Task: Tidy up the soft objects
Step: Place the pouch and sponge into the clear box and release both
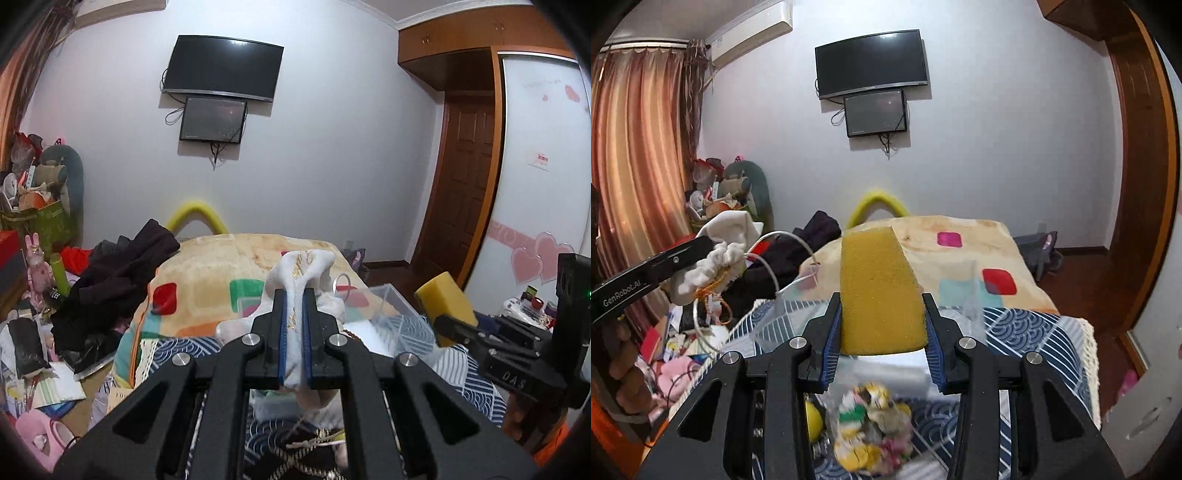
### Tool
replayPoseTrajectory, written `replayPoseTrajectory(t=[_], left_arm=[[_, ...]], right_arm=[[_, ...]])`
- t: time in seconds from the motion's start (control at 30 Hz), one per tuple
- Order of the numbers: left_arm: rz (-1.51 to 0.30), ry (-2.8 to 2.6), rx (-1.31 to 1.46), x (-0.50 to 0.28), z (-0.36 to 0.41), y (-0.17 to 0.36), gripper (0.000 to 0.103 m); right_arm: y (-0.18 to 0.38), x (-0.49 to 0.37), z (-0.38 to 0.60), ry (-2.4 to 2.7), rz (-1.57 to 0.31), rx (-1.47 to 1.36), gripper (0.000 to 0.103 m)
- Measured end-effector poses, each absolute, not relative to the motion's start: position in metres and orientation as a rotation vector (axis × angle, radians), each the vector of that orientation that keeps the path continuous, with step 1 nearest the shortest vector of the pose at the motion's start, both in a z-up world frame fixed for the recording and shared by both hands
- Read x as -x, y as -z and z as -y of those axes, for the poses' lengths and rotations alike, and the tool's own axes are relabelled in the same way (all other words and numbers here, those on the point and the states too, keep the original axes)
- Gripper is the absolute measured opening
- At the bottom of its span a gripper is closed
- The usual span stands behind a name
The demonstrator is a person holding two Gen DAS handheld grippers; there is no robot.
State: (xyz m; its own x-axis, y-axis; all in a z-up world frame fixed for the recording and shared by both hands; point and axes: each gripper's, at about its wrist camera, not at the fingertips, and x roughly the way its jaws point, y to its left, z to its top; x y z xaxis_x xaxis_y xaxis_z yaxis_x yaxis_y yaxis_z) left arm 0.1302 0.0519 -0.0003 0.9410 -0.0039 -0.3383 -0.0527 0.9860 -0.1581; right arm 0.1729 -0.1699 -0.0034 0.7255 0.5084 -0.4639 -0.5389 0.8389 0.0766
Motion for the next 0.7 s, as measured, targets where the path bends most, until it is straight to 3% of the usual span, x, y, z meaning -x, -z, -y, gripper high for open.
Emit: replayPoseTrajectory(t=[0.7], left_arm=[[-0.653, 0.023, 0.196, -0.227, -0.06, 0.08, 0.006]], right_arm=[[0.053, -0.22, 0.107, -0.628, -0.718, 0.154, 0.036]])
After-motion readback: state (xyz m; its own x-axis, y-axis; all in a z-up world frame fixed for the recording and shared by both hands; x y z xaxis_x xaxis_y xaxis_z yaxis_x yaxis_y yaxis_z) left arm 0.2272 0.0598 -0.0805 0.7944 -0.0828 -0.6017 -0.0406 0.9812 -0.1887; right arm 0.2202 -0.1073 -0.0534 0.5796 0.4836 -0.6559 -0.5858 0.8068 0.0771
